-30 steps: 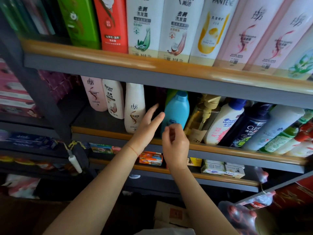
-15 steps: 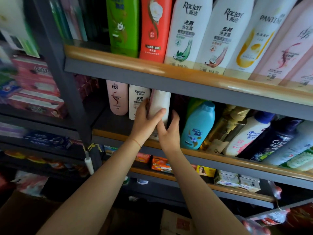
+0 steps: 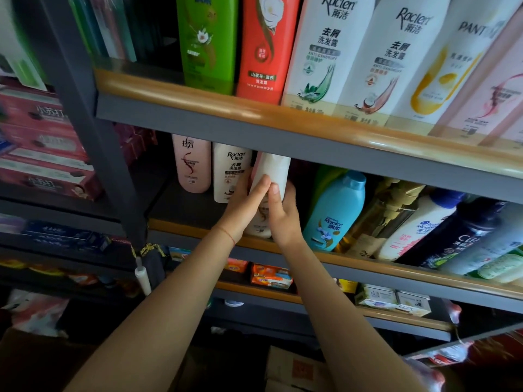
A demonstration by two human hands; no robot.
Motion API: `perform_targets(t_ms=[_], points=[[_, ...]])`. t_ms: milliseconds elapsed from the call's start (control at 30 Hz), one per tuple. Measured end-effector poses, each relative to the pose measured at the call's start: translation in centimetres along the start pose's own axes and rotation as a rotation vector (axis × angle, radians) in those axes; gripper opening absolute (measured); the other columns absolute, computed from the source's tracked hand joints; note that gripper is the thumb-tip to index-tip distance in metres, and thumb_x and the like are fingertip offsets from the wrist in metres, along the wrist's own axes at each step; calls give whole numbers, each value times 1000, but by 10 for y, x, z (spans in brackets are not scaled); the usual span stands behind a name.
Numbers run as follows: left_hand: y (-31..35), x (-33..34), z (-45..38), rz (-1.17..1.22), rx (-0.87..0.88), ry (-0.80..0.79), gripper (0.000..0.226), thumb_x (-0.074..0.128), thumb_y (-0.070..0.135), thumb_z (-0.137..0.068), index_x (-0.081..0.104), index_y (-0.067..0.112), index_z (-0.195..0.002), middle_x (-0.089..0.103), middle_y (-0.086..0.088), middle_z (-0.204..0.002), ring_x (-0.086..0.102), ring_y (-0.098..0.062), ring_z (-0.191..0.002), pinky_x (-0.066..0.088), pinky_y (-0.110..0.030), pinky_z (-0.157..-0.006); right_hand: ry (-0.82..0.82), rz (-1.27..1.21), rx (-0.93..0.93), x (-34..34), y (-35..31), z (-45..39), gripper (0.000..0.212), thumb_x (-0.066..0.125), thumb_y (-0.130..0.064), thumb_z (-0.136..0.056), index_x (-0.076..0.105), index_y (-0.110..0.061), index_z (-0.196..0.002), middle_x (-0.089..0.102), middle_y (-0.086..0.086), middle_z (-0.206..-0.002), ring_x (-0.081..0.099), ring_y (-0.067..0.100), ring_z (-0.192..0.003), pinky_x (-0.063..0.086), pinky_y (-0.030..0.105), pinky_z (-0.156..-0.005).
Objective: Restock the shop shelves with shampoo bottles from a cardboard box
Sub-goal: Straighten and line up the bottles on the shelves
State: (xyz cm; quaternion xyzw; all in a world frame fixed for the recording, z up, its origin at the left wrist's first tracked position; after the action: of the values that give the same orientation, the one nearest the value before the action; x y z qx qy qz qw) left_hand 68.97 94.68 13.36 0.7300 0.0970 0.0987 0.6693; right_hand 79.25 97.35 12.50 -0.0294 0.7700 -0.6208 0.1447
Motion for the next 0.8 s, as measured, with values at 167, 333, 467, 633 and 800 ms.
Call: perform_targets(t_ms=[167, 333, 467, 633, 800], points=[[1, 12, 2, 4, 23, -47, 102, 54, 86, -61, 38, 30, -144, 52, 19, -126, 50, 13, -111, 41, -9, -86, 83, 86, -23, -7, 3, 11, 92, 28, -86, -81, 36, -20, -145, 51, 0, -135, 49, 12, -126, 44, 35, -106], [-6, 24, 1, 57, -27, -79, 61, 49, 62, -87, 43, 29, -138, 58, 20, -115, 57, 11, -100, 47, -5, -74, 150, 269, -49, -18, -5, 31, 70, 34, -68, -94, 31, -22, -148, 48, 1, -136, 51, 16, -123, 49, 43, -100], [-11, 36, 1, 86, -56, -109, 55, 45, 65, -89, 44, 33, -134, 62, 7, -121, 61, 1, -105, 51, -12, -77, 260, 523, -56, -28, -10, 55, 53, 48, -41, -100, 32, -17, -145, 52, 3, -127, 60, 16, -104, 58, 34, -79], [-13, 43, 3, 90, -68, -68, 65, 44, 71, -84, 52, 28, -132, 63, 12, -115, 62, 4, -101, 49, -10, -76, 424, 847, -230, -40, -15, 69, 48, 64, -30, -94, 51, -7, -133, 60, 9, -112, 64, 25, -96, 56, 35, -60], [-10, 47, 6, 65, -75, -49, 55, 31, 68, -89, 47, 33, -128, 54, 25, -110, 54, 23, -88, 41, 1, -69, 424, 795, -216, -50, -12, 70, 38, 65, -30, -94, 57, -9, -125, 63, 7, -108, 67, 23, -82, 52, 30, -53]])
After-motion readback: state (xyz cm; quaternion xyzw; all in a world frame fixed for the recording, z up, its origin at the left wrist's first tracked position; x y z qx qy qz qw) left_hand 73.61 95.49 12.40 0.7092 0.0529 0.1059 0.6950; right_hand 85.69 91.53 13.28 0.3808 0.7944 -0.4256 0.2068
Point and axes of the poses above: each hand's wrist, its own z-axis away from the middle knuckle, its own x-axis out of the palm, y = z × x, the point moved 6 cm from there along -z, towards the middle knuckle
